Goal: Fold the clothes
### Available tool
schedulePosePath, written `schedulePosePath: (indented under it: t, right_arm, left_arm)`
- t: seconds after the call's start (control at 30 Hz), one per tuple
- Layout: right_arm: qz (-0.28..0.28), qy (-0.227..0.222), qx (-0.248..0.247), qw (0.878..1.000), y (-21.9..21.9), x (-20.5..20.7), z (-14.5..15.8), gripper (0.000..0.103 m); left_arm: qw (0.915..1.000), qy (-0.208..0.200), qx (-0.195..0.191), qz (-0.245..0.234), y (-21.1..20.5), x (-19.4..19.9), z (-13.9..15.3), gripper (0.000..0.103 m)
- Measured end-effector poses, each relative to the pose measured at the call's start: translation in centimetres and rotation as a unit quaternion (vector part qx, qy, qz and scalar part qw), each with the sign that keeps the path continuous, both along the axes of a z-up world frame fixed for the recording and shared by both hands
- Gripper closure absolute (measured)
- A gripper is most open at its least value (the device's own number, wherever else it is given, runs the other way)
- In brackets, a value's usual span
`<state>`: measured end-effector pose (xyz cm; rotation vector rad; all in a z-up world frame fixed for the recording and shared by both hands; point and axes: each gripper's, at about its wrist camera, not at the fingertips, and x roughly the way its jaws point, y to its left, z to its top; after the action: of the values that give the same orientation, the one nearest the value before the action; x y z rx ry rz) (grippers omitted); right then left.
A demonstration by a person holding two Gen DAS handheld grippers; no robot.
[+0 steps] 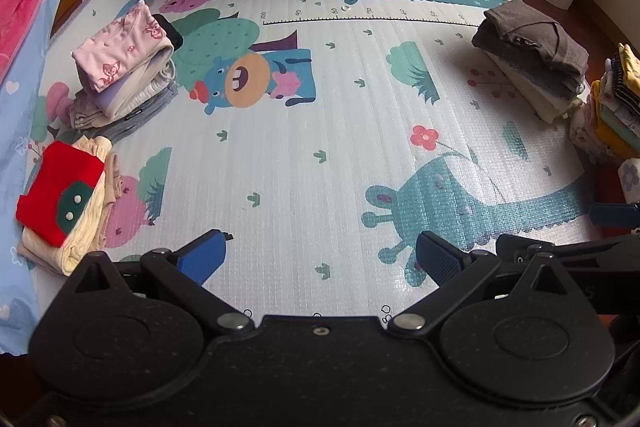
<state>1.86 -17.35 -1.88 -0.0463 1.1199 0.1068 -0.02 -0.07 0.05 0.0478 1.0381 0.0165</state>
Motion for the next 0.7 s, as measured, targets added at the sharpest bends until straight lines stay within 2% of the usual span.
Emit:
schedulePosePath:
  t: [0.1,0.17,0.37,0.7]
  right_arm:
    - [0.0,0.0,-0.003,1.0,0.1,0.03,-0.11,0.0]
    - [-0.001,0.0,-0.004,1.0,0.17,0.04,-0.18,0.0]
    - [0.0,0.001,-0.004,1.0,0.02,-0.11,-0.11,0.0]
    - [0.0,0.003,-0.005,1.0,0.02,0.04,-0.06,0.0]
  left_arm:
    - [1.0,0.003,-0.001,0.001,-0.17,0.2,0.05,0.001]
    - [0.9998,-0.008,-0.02,0.002,0.54,-0.23,-0.02,0.001]
    - [0.9996,0.008,-0.025,0.005,0.48,0.05,-0.41,0.001]
    - [0.9995,0.011,-0.03,0.006,0.63,0.05,-0.45,0.001]
